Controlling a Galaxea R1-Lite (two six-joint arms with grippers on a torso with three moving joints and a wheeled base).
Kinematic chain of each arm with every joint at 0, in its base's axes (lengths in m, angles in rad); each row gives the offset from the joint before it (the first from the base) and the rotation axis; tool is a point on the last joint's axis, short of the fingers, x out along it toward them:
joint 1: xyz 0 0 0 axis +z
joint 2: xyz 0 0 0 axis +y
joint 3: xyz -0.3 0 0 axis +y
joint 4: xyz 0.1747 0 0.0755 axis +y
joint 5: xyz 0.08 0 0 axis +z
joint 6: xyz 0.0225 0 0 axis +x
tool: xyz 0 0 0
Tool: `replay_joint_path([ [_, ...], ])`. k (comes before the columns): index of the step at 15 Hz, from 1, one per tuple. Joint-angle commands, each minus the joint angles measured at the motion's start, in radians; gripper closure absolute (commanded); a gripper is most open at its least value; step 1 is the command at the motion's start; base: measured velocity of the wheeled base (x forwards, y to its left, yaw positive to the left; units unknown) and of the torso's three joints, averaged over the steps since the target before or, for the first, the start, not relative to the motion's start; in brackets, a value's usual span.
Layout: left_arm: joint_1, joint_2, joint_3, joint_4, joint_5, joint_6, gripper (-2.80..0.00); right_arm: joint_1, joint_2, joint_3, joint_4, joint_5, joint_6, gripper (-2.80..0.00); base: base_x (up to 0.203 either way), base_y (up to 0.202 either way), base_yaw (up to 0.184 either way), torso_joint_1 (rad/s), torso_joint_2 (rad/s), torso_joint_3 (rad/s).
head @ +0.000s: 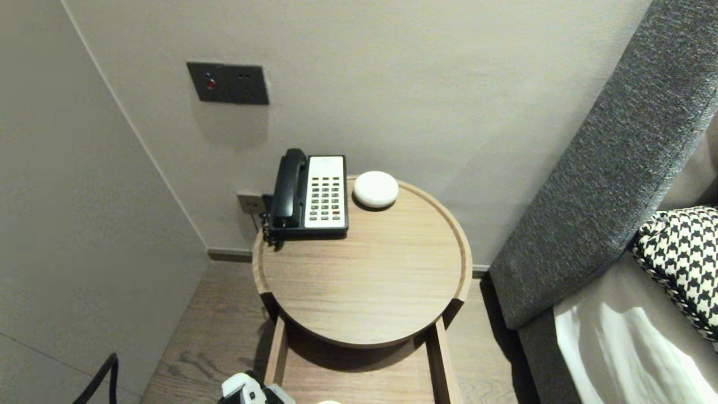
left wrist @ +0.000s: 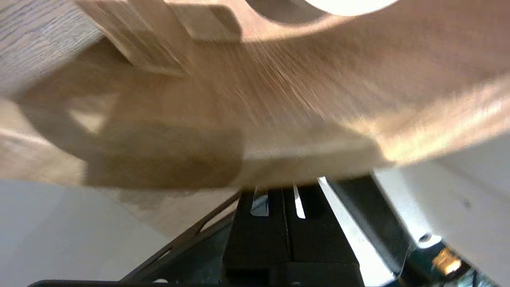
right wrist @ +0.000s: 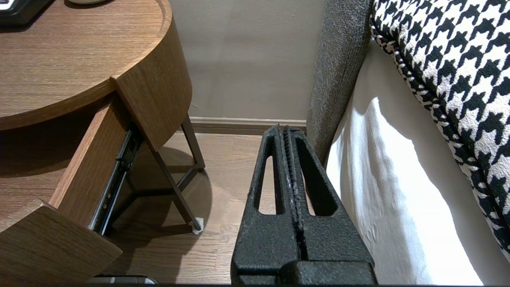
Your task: Close the nightstand drawer
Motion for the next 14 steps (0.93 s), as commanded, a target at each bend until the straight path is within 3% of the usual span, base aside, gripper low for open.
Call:
replay_joint_path([
  [1,0.032,0.008,-0.011,-0.007,0.001,-0.003,0.0,0.0,0.001,0.04,-0.001,0.0,0.0,0.0,0.0,0.0,0.0,0.0,0.0,0.0],
  [14,0.251,0.023,-0.132,-0.049,-0.022,0.001,0.0,0.0,0.001,0.04,-0.001,0.0,0.0,0.0,0.0,0.0,0.0,0.0,0.0,0.0],
])
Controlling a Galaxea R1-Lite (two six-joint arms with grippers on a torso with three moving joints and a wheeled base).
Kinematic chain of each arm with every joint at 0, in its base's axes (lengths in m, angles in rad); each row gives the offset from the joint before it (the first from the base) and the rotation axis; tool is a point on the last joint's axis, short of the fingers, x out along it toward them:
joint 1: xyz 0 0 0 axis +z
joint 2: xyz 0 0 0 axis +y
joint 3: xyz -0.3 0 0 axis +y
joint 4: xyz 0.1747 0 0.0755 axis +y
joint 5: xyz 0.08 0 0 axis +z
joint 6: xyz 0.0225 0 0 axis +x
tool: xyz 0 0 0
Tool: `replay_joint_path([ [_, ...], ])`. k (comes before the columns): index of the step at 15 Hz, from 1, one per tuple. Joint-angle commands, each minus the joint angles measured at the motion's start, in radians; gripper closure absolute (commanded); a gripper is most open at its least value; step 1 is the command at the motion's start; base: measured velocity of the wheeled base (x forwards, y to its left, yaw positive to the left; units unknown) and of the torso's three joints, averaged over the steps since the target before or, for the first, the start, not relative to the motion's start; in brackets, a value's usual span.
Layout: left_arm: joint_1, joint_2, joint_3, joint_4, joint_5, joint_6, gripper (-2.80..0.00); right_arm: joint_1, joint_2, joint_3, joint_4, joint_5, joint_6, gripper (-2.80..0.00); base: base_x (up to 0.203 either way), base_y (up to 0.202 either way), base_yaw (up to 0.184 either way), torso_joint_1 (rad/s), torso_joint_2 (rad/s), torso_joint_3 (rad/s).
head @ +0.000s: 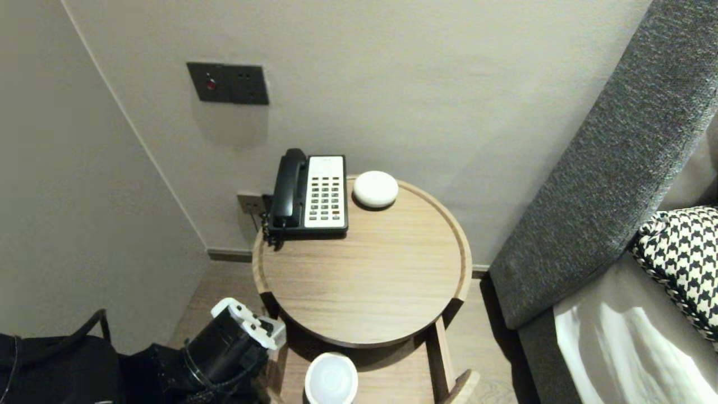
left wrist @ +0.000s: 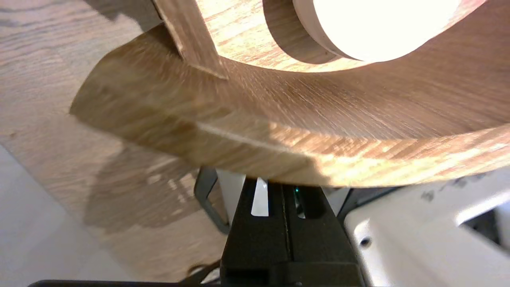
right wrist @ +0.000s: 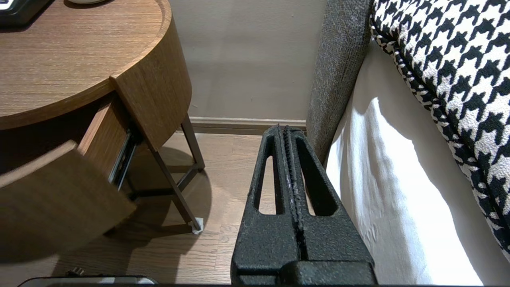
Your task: Close the nightstand drawer
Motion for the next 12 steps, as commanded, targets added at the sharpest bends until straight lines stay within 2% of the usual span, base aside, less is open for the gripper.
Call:
replay_joint_path([
  [1,0.024,0.004,-0.035,-0.003,-0.015,-0.005,0.0,0.0,0.001,0.04,-0.001,-0.001,0.0,0.0,0.0,0.0,0.0,0.0,0.0,0.0],
  [8,0.055,0.04,-0.085,-0.022,-0.021,-0.01,0.0,0.0,0.001,0.04,-0.001,-0.001,0.0,0.0,0.0,0.0,0.0,0.0,0.0,0.0],
  [12,0.061,0.044,-0.093,-0.072,-0.02,-0.014,0.0,0.0,0.001,0.04,-0.001,0.0,0.0,0.0,0.0,0.0,0.0,0.0,0.0,0.0],
])
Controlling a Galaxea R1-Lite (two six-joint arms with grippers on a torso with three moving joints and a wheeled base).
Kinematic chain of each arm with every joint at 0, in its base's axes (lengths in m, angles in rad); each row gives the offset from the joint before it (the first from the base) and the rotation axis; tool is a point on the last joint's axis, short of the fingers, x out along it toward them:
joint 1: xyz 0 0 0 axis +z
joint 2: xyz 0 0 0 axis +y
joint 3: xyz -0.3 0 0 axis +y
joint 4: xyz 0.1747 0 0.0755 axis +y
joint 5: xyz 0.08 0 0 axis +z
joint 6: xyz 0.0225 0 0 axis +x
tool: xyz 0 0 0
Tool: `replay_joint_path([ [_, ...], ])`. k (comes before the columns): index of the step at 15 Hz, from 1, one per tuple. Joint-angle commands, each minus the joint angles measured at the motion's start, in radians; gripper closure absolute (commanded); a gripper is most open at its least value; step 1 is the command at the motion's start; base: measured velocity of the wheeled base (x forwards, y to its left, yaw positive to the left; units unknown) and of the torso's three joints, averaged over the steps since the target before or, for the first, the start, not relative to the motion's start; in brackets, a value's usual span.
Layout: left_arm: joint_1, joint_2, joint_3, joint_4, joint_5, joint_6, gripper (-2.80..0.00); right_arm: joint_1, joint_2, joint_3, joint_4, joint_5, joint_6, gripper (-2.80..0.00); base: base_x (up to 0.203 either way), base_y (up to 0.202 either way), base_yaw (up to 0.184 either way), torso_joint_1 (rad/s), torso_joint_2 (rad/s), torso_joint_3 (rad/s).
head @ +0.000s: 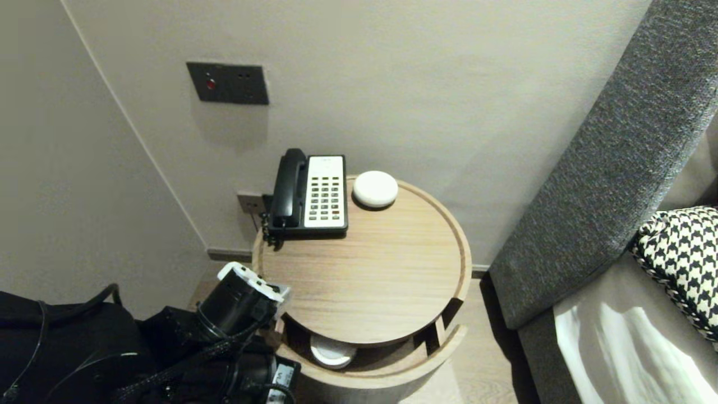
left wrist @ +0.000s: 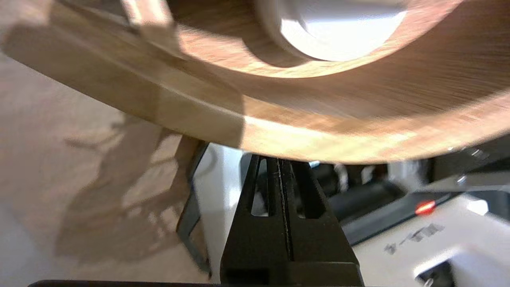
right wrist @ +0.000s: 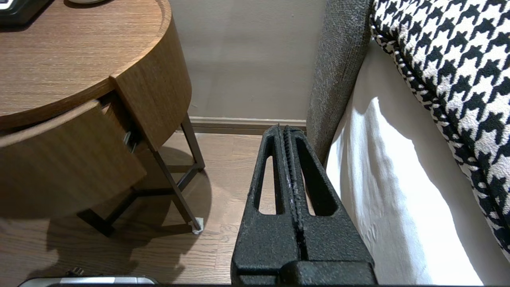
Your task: Close the nightstand drawer
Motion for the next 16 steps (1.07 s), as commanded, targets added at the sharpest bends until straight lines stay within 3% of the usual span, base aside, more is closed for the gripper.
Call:
replay_joint_path([
  [1,0.001,0.003,-0.003,-0.009,0.005,-0.02,0.0,0.0,0.001,0.04,-0.001,0.0,-0.001,0.0,0.0,0.0,0.0,0.0,0.0,0.0],
  [3,0.011,0.003,-0.012,-0.011,0.007,-0.046,0.0,0.0,0.001,0.04,-0.001,0.0,0.0,0.0,0.0,0.0,0.0,0.0,0.0,0.0],
  [16,0.074,-0.009,-0.06,-0.022,0.009,-0.053,0.0,0.0,0.001,0.04,-0.001,0.0,-0.001,0.0,0.0,0.0,0.0,0.0,0.0,0.0],
])
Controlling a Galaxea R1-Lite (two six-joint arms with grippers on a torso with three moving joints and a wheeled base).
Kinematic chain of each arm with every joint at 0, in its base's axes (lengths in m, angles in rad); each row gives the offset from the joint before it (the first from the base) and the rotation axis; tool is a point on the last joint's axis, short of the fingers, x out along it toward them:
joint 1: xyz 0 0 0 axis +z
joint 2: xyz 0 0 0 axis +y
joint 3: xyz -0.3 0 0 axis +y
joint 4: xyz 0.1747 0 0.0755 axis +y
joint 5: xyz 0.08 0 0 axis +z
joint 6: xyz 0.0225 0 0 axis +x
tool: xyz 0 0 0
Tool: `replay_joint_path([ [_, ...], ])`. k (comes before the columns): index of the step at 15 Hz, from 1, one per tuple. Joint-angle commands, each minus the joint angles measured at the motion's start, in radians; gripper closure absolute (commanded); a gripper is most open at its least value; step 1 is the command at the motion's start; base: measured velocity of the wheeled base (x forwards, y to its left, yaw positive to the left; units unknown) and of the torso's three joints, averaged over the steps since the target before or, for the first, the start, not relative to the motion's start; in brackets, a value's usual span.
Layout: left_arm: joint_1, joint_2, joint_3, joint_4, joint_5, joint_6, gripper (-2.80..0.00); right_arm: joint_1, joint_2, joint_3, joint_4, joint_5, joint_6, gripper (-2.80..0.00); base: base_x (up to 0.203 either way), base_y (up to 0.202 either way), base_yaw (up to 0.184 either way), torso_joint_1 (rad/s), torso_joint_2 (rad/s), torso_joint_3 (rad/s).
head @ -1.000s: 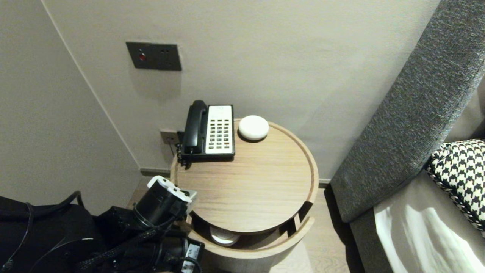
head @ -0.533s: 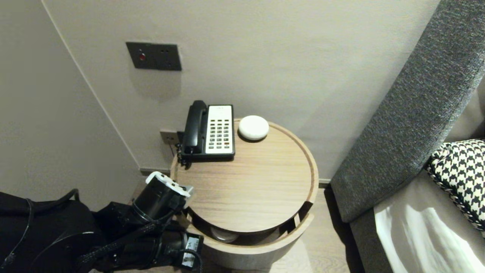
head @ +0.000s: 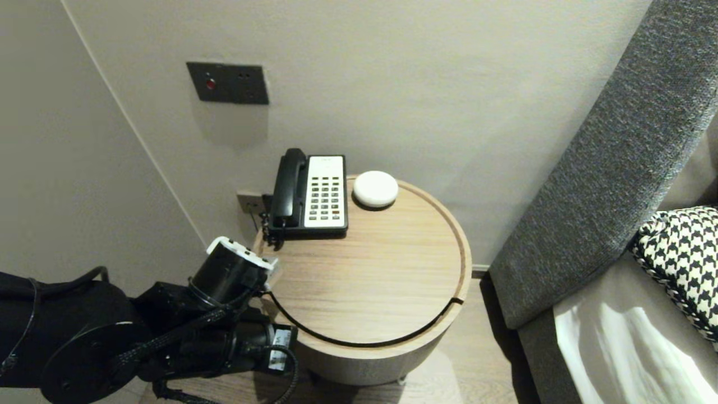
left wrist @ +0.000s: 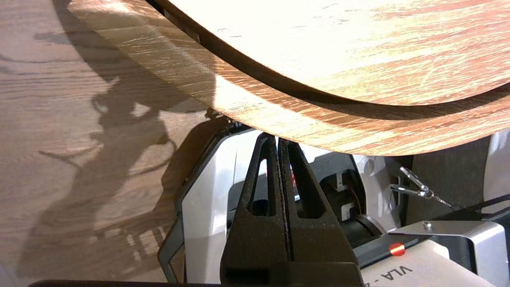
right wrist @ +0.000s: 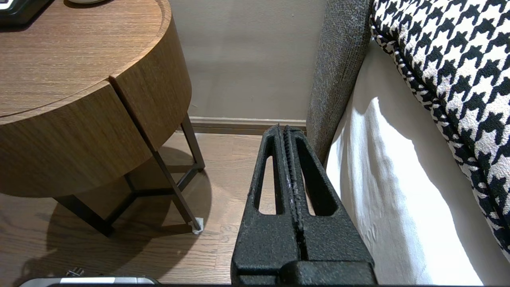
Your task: Close the nightstand drawer, then open the nightstand drawer
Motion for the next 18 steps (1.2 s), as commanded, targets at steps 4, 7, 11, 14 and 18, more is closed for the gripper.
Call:
replay_joint_path([
  [4,0.001,-0.008,0.008,-0.003,0.002,-0.003,0.0,0.0,0.001,0.04,-0.001,0.0,0.0,0.0,0.0,0.0,0.0,0.0,0.0,0.0],
  [7,0.0,-0.032,0.036,0.001,0.004,0.002,0.0,0.0,0.001,0.04,-0.001,0.0,0.0,0.0,0.0,0.0,0.0,0.0,0.0,0.0],
  [11,-0.003,-0.067,0.111,0.001,-0.002,0.011,0.0,0.0,0.001,0.04,-0.001,0.0,0.0,0.0,0.0,0.0,0.0,0.0,0.0,0.0],
  [14,-0.003,-0.095,0.151,0.0,-0.002,0.011,0.0,0.0,0.001,0.04,-0.001,0.0,0.0,0.0,0.0,0.0,0.0,0.0,0.0,0.0],
  [18,0.003,-0.133,0.197,-0.002,0.002,0.011,0.0,0.0,0.001,0.04,-0.001,0.0,0.0,0.0,0.0,0.0,0.0,0.0,0.0,0.0],
])
